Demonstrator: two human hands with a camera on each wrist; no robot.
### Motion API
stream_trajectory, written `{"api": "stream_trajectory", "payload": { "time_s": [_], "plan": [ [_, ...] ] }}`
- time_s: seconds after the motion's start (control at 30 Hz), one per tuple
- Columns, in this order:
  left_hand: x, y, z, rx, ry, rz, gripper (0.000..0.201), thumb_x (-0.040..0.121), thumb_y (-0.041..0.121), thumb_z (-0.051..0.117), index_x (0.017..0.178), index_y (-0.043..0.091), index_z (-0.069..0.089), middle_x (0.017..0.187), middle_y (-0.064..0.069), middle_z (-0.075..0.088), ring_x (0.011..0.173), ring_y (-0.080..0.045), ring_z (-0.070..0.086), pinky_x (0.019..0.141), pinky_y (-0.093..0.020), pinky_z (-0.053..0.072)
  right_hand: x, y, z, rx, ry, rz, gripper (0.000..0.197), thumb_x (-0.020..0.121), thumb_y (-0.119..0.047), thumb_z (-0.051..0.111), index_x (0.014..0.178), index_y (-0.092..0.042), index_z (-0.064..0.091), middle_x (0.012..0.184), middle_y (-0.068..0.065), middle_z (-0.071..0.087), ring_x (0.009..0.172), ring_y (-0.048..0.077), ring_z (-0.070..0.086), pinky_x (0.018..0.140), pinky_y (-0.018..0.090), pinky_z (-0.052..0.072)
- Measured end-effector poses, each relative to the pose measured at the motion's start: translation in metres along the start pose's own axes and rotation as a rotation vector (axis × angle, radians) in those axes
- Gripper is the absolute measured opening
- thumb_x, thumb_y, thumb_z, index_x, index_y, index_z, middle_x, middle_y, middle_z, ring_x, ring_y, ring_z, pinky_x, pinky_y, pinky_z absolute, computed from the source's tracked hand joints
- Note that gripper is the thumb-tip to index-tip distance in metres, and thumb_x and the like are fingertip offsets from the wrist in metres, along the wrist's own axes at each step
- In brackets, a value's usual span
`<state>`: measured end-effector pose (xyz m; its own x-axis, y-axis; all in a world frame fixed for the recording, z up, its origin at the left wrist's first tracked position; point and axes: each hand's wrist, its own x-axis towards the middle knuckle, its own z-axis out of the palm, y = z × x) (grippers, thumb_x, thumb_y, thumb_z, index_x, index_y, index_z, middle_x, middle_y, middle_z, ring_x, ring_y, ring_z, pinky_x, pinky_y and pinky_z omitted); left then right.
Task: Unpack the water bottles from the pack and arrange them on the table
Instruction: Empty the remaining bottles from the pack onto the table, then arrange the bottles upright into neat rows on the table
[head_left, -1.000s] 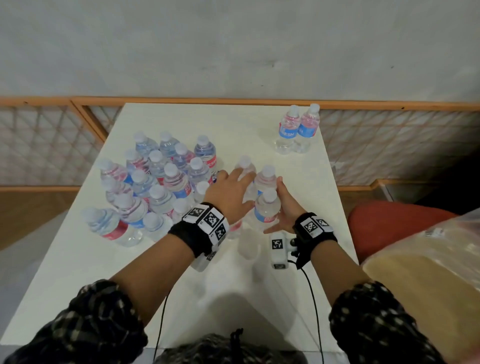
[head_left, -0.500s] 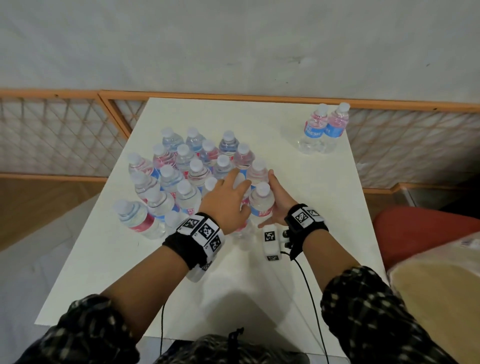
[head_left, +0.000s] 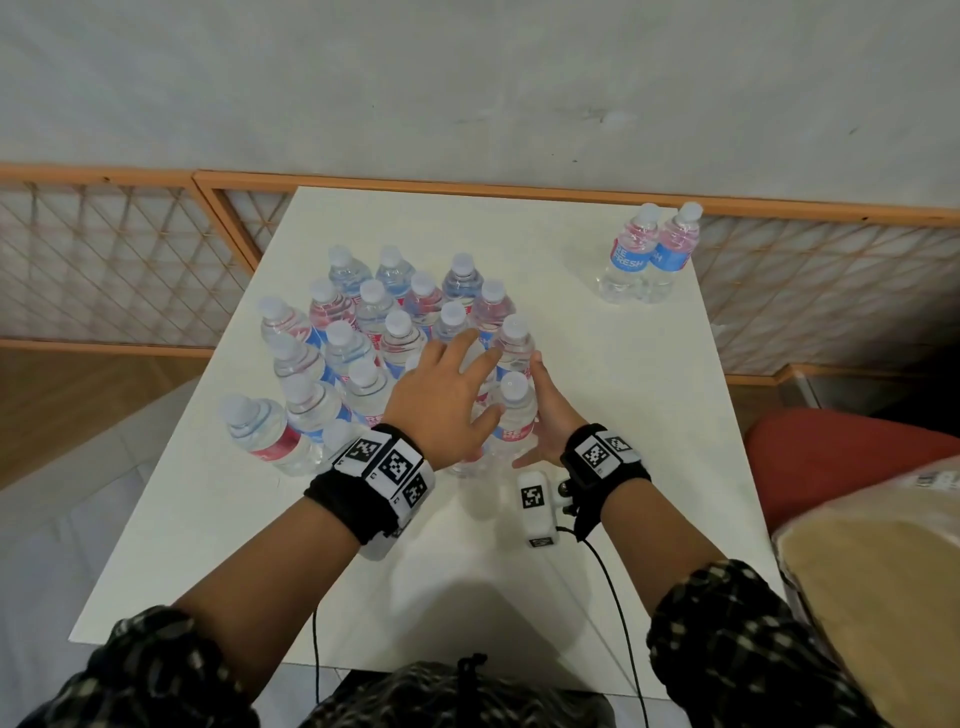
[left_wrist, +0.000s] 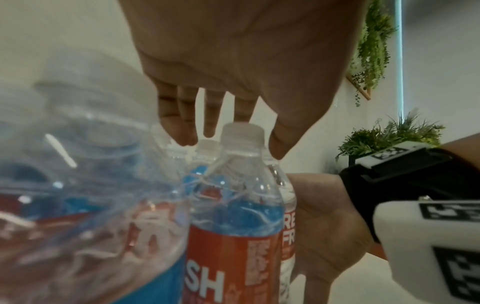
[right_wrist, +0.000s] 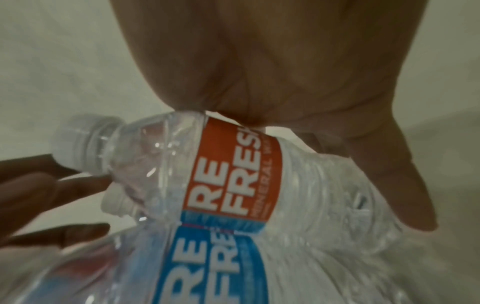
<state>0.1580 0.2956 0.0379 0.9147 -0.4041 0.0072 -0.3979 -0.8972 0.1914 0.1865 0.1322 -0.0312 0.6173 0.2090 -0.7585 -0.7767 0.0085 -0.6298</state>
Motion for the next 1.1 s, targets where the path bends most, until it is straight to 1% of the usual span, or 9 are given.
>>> {"api": "stream_trajectory", "payload": {
  "time_s": [0.17, 0.3, 0.33, 0.4, 0.5, 0.63, 0.73, 0.83, 1.1],
  "plan": [
    [-0.007, -0.002, 0.006, 0.046, -0.058, 0.093, 0.071, 0.083, 0.046, 0.046, 0.148, 0.030, 0.022, 0.158, -0.001, 0.014, 0.145, -0.030, 0.011, 0.108, -0.049, 0.029, 0.004, 0.009, 0.009, 0.035, 0.028, -0.054, 0.088, 0.054, -0.092, 0.043, 0.131, -0.051, 0.039, 0.144, 0.000, 0.043, 0.123, 0.033, 0.045, 0.076, 0.060, 0.048],
    [-0.008, 0.004, 0.011, -0.004, -0.033, 0.154, 0.068, 0.079, 0.051, 0.049, 0.143, 0.034, 0.034, 0.157, 0.000, 0.021, 0.146, -0.031, 0.009, 0.112, -0.049, 0.022, 0.012, 0.020, 0.016, 0.023, -0.005, -0.106, 0.130, 0.024, -0.099, 0.048, 0.141, -0.055, 0.014, 0.151, -0.009, 0.029, 0.128, 0.034, 0.042, 0.073, 0.062, 0.050],
    [-0.005, 0.004, 0.013, -0.010, -0.034, 0.144, 0.066, 0.080, 0.053, 0.050, 0.141, 0.034, 0.037, 0.156, 0.001, 0.022, 0.146, -0.031, 0.008, 0.113, -0.050, 0.022, 0.007, 0.019, 0.021, 0.011, -0.011, -0.100, 0.128, 0.029, -0.101, 0.043, 0.143, -0.054, 0.007, 0.153, -0.009, 0.027, 0.127, 0.033, 0.044, 0.073, 0.060, 0.052],
    [0.001, 0.003, 0.015, -0.004, -0.055, 0.135, 0.061, 0.084, 0.054, 0.052, 0.140, 0.034, 0.039, 0.157, 0.001, 0.021, 0.147, -0.030, 0.004, 0.114, -0.051, 0.023, -0.013, 0.012, 0.029, -0.042, 0.013, -0.111, 0.100, 0.062, -0.093, 0.033, 0.144, -0.051, -0.007, 0.157, -0.012, 0.016, 0.133, 0.031, 0.039, 0.078, 0.055, 0.052],
    [0.010, 0.002, 0.017, -0.011, -0.064, 0.150, 0.055, 0.087, 0.050, 0.052, 0.138, 0.031, 0.041, 0.156, 0.001, 0.021, 0.147, -0.031, 0.000, 0.112, -0.054, 0.027, -0.026, 0.017, 0.009, -0.102, 0.174, -0.153, 0.069, 0.092, -0.063, 0.034, 0.148, -0.043, 0.000, 0.157, -0.009, 0.016, 0.140, 0.025, 0.028, 0.100, 0.054, 0.041],
    [0.013, 0.004, 0.023, -0.012, -0.065, 0.122, 0.056, 0.086, 0.053, 0.046, 0.136, 0.029, 0.044, 0.155, 0.000, 0.026, 0.147, -0.030, -0.002, 0.113, -0.051, 0.026, -0.038, 0.040, -0.059, -0.127, 0.486, -0.176, 0.068, 0.091, -0.048, 0.052, 0.148, -0.027, 0.021, 0.151, 0.005, 0.032, 0.135, 0.025, 0.036, 0.105, 0.044, 0.040],
    [0.010, 0.002, 0.026, -0.051, -0.043, 0.120, 0.067, 0.077, 0.060, 0.033, 0.132, 0.027, 0.049, 0.150, -0.002, 0.037, 0.147, -0.031, 0.002, 0.112, -0.051, 0.028, -0.061, 0.059, -0.121, -0.083, 0.709, -0.180, 0.074, 0.090, -0.043, 0.056, 0.149, -0.019, 0.019, 0.152, 0.008, 0.030, 0.136, 0.028, 0.035, 0.111, 0.044, 0.033],
    [0.010, 0.000, 0.027, -0.075, 0.000, 0.135, 0.054, 0.084, 0.050, 0.053, 0.132, 0.024, 0.051, 0.148, -0.004, 0.041, 0.147, -0.030, 0.004, 0.116, -0.048, 0.020, -0.088, 0.082, -0.178, -0.088, 0.915, -0.115, 0.081, 0.089, -0.040, 0.058, 0.151, -0.012, 0.013, 0.154, 0.012, 0.024, 0.139, 0.031, 0.030, 0.113, 0.039, 0.028],
    [0.012, 0.008, 0.026, -0.072, 0.003, 0.077, 0.050, 0.086, 0.039, 0.062, 0.132, 0.025, 0.051, 0.149, -0.003, 0.039, 0.147, -0.027, 0.003, 0.117, -0.044, 0.014, -0.120, 0.124, -0.240, -0.040, 1.016, 0.070, 0.082, 0.088, -0.050, 0.053, 0.150, -0.011, 0.015, 0.153, 0.017, 0.024, 0.137, 0.038, 0.030, 0.113, 0.043, 0.027]
  ]
}}
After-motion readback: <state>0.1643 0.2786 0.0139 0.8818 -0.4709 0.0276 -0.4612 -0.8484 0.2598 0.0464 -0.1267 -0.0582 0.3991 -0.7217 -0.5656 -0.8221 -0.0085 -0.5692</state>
